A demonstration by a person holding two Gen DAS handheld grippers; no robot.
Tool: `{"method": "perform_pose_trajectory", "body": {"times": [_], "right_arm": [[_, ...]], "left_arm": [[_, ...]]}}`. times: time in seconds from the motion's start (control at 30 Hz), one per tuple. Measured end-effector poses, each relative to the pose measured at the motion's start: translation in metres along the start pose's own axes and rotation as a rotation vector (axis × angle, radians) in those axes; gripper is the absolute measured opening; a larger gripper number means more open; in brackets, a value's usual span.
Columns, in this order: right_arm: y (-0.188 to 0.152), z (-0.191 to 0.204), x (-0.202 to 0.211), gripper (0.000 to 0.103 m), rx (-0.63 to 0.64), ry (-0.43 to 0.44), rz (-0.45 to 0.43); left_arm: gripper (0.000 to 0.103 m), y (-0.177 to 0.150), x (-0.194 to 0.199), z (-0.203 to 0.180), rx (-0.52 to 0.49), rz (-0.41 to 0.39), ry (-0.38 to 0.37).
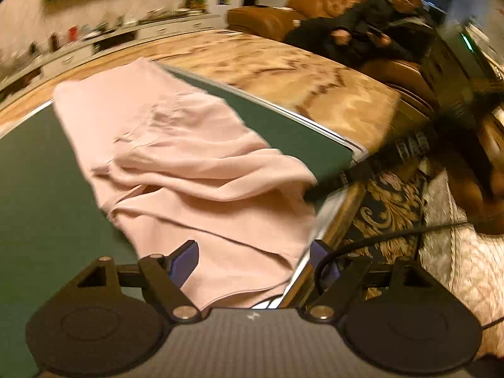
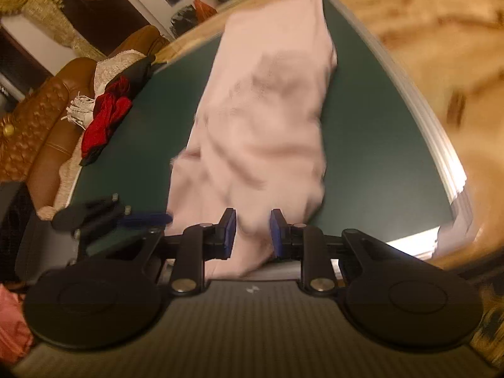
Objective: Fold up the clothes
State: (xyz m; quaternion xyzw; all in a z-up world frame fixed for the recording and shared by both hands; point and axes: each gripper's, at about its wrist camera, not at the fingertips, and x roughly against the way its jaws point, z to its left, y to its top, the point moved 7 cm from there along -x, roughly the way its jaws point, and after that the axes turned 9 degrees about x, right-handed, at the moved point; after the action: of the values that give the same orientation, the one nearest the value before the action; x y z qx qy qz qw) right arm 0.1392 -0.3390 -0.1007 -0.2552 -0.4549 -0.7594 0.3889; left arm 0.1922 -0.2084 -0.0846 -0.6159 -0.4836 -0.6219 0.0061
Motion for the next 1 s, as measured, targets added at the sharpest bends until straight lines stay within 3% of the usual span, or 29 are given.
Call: {"method": "perform_pose_trajectory", "body": {"times": [0.13, 0.2, 0.3, 0.4, 0.53, 0.63, 0.73, 0.8, 0.9, 1.0], "right_arm": [[-0.017, 0.003, -0.011, 0.028, -0.084, 0.025, 0.009], [-0.019, 0.004, -0.012, 0.028, -0.09, -0.011, 0.005], [-0.021, 0.0, -0.004, 0.028, -0.094, -0.086, -0.031], [-0.026, -0.007, -0.001, 0.028, -0.123, -0.072, -0.021], [-0.036, -0.004, 0.009, 0.028, -0.055, 0.009, 0.011], [-0.037, -0.02, 0.026, 0.028, -0.05, -0.04, -0.01], [-0.032, -0.042, 0.042, 0.028, -0.112, -0.093, -0.078], [-0.028, -0.046, 0.045, 0.028, -0.139, -0.073, -0.11], [-0.028, -0.031, 0.029, 0.028, -0.055, -0.088, -0.082], [-0.03, -0.017, 0.008, 0.028, -0.029, -0.049, -0.049]], "left_arm": [[0.087, 0.007, 0.008, 0.016, 0.07, -0.018, 0.036], [0.087, 0.013, 0.01, 0.023, 0.071, -0.025, 0.068], [0.09, 0.018, 0.017, 0.024, 0.058, -0.03, 0.009], [0.093, 0.02, 0.018, 0.028, 0.041, -0.029, 0.009], [0.095, 0.011, 0.03, 0.015, -0.064, 0.016, -0.166], [0.093, 0.001, 0.033, 0.009, -0.133, 0.066, -0.206], [0.091, -0.005, 0.038, 0.005, -0.116, 0.109, -0.326], [0.091, -0.005, 0.039, 0.007, -0.101, 0.096, -0.322], [0.091, -0.003, 0.034, 0.02, -0.06, 0.086, -0.291], [0.093, 0.0, 0.034, 0.036, 0.024, 0.093, -0.373]]}}
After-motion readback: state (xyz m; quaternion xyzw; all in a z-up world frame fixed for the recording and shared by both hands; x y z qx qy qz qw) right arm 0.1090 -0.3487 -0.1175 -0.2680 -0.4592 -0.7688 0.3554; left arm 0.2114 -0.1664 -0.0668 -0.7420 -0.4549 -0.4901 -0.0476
